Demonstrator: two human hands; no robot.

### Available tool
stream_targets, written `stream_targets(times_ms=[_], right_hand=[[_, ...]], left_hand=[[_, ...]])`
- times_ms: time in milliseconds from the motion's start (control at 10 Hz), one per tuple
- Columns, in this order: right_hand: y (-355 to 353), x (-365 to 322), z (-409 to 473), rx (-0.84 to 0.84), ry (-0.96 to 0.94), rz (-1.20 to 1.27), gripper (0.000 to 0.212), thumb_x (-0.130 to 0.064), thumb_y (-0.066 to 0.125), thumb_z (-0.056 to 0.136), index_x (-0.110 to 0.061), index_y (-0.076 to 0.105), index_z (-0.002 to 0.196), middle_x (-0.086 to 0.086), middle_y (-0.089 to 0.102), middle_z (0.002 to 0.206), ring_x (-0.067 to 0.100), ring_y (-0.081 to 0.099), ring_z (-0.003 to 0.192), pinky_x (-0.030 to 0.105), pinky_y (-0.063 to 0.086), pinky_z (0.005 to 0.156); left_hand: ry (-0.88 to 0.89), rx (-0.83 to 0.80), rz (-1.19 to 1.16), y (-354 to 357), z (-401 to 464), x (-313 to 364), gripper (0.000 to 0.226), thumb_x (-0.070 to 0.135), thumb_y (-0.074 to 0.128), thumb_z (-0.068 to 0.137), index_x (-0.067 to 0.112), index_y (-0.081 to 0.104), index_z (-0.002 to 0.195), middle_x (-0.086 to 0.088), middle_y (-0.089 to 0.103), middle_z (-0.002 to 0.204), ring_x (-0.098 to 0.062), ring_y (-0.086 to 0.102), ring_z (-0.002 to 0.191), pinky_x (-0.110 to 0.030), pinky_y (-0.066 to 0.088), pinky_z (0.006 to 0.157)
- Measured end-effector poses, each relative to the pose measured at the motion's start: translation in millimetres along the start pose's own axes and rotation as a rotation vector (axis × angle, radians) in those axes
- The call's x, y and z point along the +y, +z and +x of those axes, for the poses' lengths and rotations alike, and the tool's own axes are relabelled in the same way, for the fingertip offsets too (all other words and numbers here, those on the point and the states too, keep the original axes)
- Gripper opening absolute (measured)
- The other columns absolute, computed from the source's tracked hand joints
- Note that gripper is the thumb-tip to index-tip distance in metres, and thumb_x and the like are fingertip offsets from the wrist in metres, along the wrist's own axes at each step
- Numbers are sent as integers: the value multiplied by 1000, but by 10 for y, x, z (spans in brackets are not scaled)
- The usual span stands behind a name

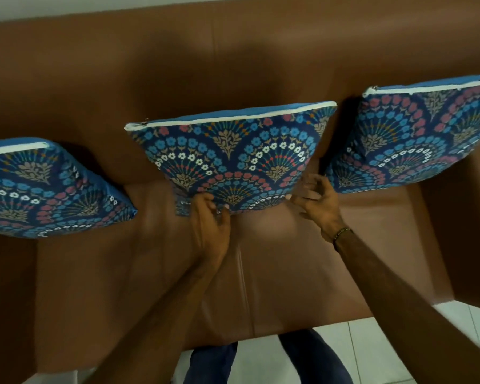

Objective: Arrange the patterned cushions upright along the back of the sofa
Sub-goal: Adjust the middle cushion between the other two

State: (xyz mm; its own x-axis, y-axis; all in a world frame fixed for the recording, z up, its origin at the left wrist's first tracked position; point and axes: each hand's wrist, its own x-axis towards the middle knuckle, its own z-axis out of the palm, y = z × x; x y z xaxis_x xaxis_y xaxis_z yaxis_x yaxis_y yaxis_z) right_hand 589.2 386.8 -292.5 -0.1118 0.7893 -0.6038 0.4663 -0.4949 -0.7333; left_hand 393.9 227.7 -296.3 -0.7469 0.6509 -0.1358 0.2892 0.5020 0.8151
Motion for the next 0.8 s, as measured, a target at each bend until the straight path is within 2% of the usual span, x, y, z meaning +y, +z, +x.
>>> stream_targets(times_ms=[100, 200, 300, 400, 500, 600, 700, 800], right_hand=[[-532, 160, 91, 129, 28, -29, 47, 0, 81, 85, -39, 61, 103, 6, 71, 106, 29, 72, 100, 54, 58, 100], [-979, 137, 73, 279, 4, 30, 37, -9, 85, 84, -25, 57, 101, 4, 64, 93, 19, 67, 85, 49, 59, 97], [-1825, 120, 206, 508, -113, -75, 58, -31, 91, 75, -18, 54, 118, 0, 66, 111, 17, 67, 100, 47, 60, 93], [-2378, 103, 463, 535, -166, -58, 85, -39, 97, 65, -21, 50, 133, 0, 64, 131, 17, 65, 117, 44, 57, 100], [-2987, -2, 989, 325, -303, 17, 104, -38, 105, 53, -39, 43, 137, -5, 59, 140, 17, 60, 132, 49, 54, 108], [-3135, -76, 1255, 207, -322, -4, 111, -23, 105, 51, -38, 37, 138, -15, 57, 134, 18, 58, 132, 52, 52, 109], [-3136, -52, 1353, 226, -282, 56, 129, -29, 104, 45, -27, 33, 153, -15, 58, 137, 16, 59, 131, 49, 54, 108], [-3020, 56, 1177, 311, -237, 73, 123, -40, 101, 50, -29, 36, 154, -13, 64, 134, 12, 64, 124, 45, 56, 105]], left_hand=[[127, -213, 35, 539, -201, 427, 34, 9, 75, 92, 6, 61, 123, -13, 67, 105, -26, 66, 96, -49, 60, 86], [197, -319, 7, 964, -263, 742, 44, 12, 75, 94, 6, 60, 134, -14, 67, 123, -20, 63, 109, -45, 57, 95], [141, -435, -66, 1675, -289, 1205, 71, 19, 79, 92, 14, 45, 154, -12, 56, 149, -17, 58, 125, -42, 54, 106], [47, -484, -127, 2078, -212, 1493, 97, 29, 86, 87, 25, 26, 164, -8, 41, 163, -24, 51, 140, -45, 50, 112], [18, -476, -197, 2565, -91, 1810, 120, 25, 90, 82, 23, 5, 166, 1, 28, 167, -12, 35, 148, -19, 38, 118], [26, -433, -191, 2786, -77, 1915, 114, 18, 87, 85, 11, 6, 165, -5, 30, 165, -9, 33, 144, 6, 29, 104], [2, -336, -134, 2838, -139, 2112, 102, 17, 86, 86, -1, 17, 160, -8, 40, 156, -16, 41, 140, -3, 32, 110], [5, -336, -68, 2747, -176, 2219, 101, 18, 85, 87, -2, 18, 159, -7, 40, 155, -14, 38, 136, 0, 29, 107]])
